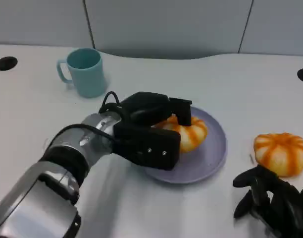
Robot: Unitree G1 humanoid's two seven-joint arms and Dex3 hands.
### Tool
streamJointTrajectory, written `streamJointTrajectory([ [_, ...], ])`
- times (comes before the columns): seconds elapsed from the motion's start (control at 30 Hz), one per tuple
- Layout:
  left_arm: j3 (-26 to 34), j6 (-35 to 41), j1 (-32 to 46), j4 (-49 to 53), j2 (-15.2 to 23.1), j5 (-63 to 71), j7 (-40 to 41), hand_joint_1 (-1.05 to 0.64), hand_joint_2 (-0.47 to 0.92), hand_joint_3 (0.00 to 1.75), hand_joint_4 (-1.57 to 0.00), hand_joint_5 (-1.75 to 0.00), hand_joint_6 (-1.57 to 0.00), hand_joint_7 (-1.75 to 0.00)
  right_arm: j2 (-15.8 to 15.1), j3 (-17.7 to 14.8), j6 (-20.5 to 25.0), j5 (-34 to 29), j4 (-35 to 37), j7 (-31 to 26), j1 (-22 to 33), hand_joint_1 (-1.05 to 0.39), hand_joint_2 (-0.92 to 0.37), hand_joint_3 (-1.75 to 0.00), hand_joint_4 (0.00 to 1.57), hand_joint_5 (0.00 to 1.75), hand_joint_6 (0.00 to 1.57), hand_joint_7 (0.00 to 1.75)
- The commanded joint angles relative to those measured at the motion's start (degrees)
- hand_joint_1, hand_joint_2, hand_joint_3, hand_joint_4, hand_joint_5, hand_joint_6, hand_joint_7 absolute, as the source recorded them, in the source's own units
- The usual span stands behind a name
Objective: Grasp the bread from the table and place it into the plate.
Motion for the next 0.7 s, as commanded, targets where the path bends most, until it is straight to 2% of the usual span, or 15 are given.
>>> streamJointTrajectory([
  [0.03, -2.3, -1.4, -2.9, -0.3, 1.4, 2.4, -1.5, -0.66, 0.91, 0.01, -0.10, -0.79, -0.28, -0.44, -0.5, 0.3, 0.5, -0.5, -0.2, -0.3, 0.7, -0.30, -0.92, -0.57, 0.56, 1.75, 0.45, 1.54],
  [0.1, -3.0, -1.7, -3.3, -0.6, 1.5, 3.2, -1.1, -0.72, 0.92, 0.02, -0.02, -0.51, -0.21, -0.20, -0.4, 0.3, 0.4, -0.5, -0.2, -0.3, 0.7, -0.29, -0.92, -0.57, 0.56, 1.75, 0.45, 1.54],
  [0.13, -3.3, -1.6, -3.5, -0.7, 1.6, 3.4, -1.1, -0.74, 0.92, 0.03, -0.01, -0.42, -0.19, -0.16, -0.5, 0.3, 0.2, -0.6, 0.0, -0.3, 0.7, -0.29, -0.92, -0.57, 0.56, 1.75, 0.45, 1.54],
  [0.2, -3.5, -1.3, -3.9, -0.8, 1.6, 3.6, -1.4, -0.79, 0.92, 0.05, 0.00, -0.27, -0.15, -0.11, -0.6, 0.4, -0.2, -0.9, 0.2, -0.3, 0.6, -0.30, -0.92, -0.57, 0.56, 1.75, 0.45, 1.54],
  [0.3, -3.4, -1.4, -4.2, -0.8, 1.6, 3.5, -1.6, -0.80, 0.92, 0.06, 0.00, -0.22, -0.14, -0.10, -0.6, 0.4, -0.1, -0.9, 0.3, -0.2, 0.5, -0.31, -0.92, -0.57, 0.56, 1.75, 0.45, 1.54],
  [0.4, -3.1, -1.8, -4.9, -0.9, 2.0, 3.1, -1.9, -0.88, 0.92, 0.12, 0.00, -0.03, -0.07, -0.07, -0.4, 0.2, 0.2, -0.7, 0.5, -0.3, 0.2, -0.30, -0.92, -0.57, 0.56, 1.75, 0.44, 1.53],
  [0.57, -2.1, -2.4, -5.5, -1.2, 2.7, 2.1, -1.8, -0.90, 0.92, 0.15, 0.00, 0.00, -0.07, -0.06, -0.4, 0.0, -0.2, -0.4, 1.0, 0.0, 0.0, -0.30, -0.92, -0.57, 0.57, 1.75, 0.44, 1.53],
  [0.7, 2.7, -5.6, -3.6, -3.2, 5.7, -3.3, -4.3, -0.87, 0.92, 0.15, -0.04, -0.02, -0.09, -0.07, -0.4, 0.1, 0.0, -0.6, 0.7, -0.2, 0.3, -0.31, -0.92, -0.56, 0.57, 1.75, 0.44, 1.52],
])
